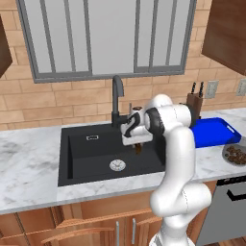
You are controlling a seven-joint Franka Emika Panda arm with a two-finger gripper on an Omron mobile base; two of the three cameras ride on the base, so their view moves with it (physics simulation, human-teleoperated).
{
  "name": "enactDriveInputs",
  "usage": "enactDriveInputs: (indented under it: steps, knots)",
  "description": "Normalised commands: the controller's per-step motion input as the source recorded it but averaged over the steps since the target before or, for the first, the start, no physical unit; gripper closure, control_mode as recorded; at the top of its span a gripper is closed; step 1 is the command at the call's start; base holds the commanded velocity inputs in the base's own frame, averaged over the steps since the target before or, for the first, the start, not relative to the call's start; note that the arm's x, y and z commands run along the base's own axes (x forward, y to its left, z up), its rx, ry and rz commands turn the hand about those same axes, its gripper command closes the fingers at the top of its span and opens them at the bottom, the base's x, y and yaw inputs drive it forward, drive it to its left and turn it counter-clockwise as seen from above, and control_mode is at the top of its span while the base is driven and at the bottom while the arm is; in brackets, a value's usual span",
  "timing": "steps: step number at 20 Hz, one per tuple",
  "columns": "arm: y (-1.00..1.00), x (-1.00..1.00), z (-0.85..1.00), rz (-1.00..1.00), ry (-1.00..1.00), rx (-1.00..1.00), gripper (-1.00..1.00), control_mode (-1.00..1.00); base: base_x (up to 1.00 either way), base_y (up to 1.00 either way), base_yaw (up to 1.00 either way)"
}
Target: Pick up all produce items and place them in the sink. Turn on the sink faucet to wash them. Then turn the sink off and put them in the tray.
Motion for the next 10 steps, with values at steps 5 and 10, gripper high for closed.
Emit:
enactDriveInputs:
  steps: [5,10]
  knots:
    - [-0.39,-0.15,0.55,-0.04,0.00,0.00,1.00,-1.00,0.00,0.00,0.00]
    - [-0.35,-0.13,0.60,-0.04,0.00,0.00,1.00,-1.00,0.00,0.00,0.00]
